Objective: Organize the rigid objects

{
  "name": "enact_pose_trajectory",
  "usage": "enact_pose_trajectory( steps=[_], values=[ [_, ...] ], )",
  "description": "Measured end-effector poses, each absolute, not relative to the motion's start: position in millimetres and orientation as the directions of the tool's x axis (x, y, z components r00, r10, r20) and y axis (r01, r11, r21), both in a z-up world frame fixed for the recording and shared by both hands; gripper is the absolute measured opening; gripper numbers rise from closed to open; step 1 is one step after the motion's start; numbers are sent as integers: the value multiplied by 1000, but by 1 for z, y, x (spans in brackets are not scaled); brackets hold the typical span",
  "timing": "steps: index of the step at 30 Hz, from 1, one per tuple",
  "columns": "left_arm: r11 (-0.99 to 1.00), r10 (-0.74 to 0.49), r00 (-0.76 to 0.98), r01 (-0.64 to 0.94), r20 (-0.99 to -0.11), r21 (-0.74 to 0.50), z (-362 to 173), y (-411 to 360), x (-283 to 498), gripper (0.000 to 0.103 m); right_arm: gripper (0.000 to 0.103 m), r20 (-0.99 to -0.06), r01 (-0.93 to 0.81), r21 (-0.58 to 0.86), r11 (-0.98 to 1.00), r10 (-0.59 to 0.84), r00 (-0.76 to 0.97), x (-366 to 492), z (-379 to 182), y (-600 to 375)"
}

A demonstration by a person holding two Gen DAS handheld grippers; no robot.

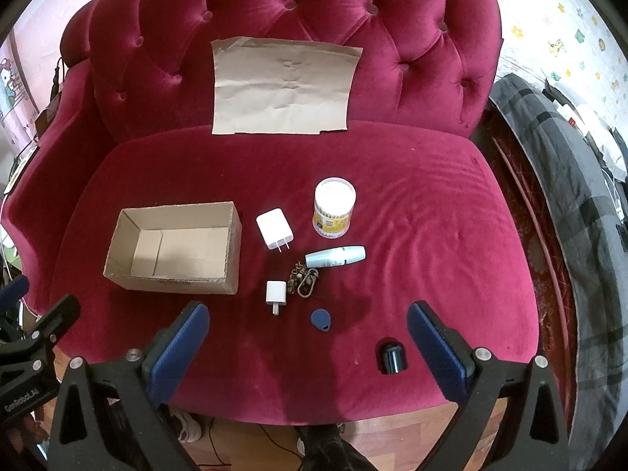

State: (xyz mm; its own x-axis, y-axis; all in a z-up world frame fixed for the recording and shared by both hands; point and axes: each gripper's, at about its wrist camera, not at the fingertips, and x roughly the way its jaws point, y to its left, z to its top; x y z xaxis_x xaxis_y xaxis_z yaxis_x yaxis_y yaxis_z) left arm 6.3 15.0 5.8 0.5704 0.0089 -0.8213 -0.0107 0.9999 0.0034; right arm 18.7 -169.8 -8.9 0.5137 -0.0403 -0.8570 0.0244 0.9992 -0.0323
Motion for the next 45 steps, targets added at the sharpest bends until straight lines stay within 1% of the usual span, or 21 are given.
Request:
enact_pose_trajectory(
  steps=[30,38,45],
  values=[
    [1000,21,579,-15,-815,15,6,21,12,103,103,-853,23,-28,999,-36,520,23,-11,-169],
    [999,40,583,-22,-812,34,-1,29,23,103,103,-854,19,-29,999,-35,519,29,-15,-166],
    [998,48,580,-50,-813,23,-10,46,41,103,103,-857,19,-22,1000,-29,515,40,-25,-165]
  ],
)
